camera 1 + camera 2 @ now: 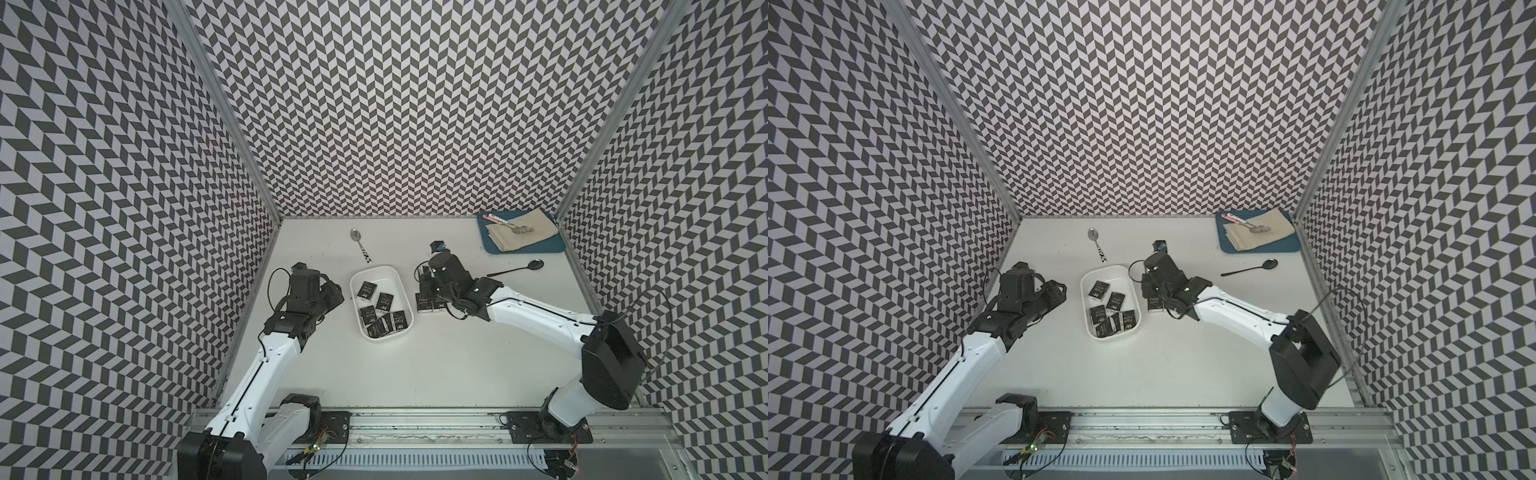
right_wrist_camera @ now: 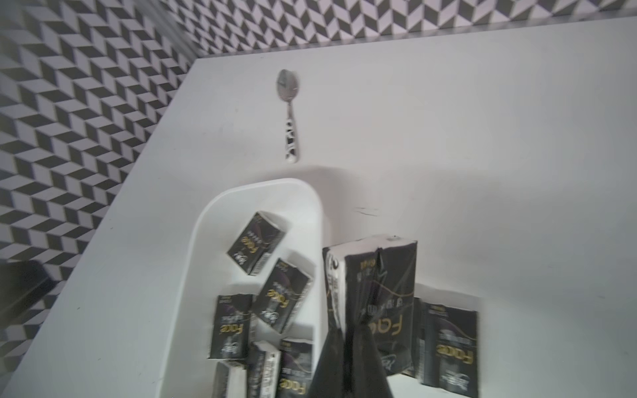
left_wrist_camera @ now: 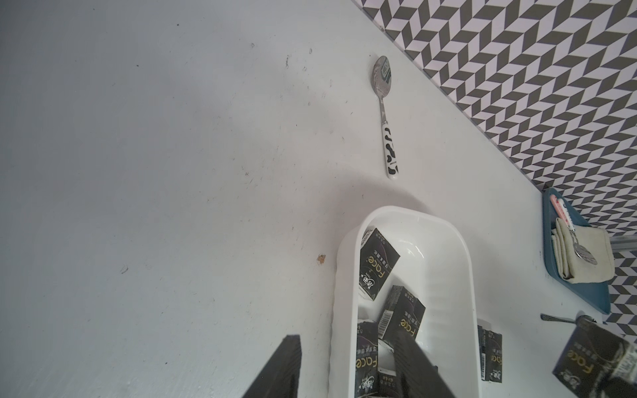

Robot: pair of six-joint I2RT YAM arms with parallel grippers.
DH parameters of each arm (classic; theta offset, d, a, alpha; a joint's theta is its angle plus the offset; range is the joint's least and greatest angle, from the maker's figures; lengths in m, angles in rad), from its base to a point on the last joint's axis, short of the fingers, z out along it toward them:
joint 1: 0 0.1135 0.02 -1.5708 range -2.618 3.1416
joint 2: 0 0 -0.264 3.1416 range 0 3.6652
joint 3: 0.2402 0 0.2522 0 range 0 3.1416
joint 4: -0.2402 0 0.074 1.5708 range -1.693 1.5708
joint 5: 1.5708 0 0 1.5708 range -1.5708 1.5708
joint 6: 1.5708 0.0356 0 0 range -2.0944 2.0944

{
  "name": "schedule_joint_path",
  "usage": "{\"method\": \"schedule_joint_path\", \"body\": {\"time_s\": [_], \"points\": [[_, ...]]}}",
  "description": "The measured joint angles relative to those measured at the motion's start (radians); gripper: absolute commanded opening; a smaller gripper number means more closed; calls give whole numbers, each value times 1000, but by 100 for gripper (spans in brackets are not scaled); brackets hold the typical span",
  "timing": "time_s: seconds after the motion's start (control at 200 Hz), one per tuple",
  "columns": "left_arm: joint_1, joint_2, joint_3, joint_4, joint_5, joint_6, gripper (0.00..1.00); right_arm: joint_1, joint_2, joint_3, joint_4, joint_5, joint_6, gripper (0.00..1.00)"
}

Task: Take the pocket tissues out of the storage box
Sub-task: Pick up the pocket tissues from the storage box, then place the pocket tissues at the center of the board.

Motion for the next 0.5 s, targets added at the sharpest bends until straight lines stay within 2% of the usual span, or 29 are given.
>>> {"method": "schedule_joint_path", "body": {"time_s": [0.18,0.32,0.496], "points": [[0,2,0,1,3,0,49,-142,-75,-163,-14,26,-29,9],[0,14,0,2,8,-1,48,-152,-60,-213,-36,41,-51,9],[0,20,7,1,8,-1,48,-151,28,-215,-34,47,-60,10]]}}
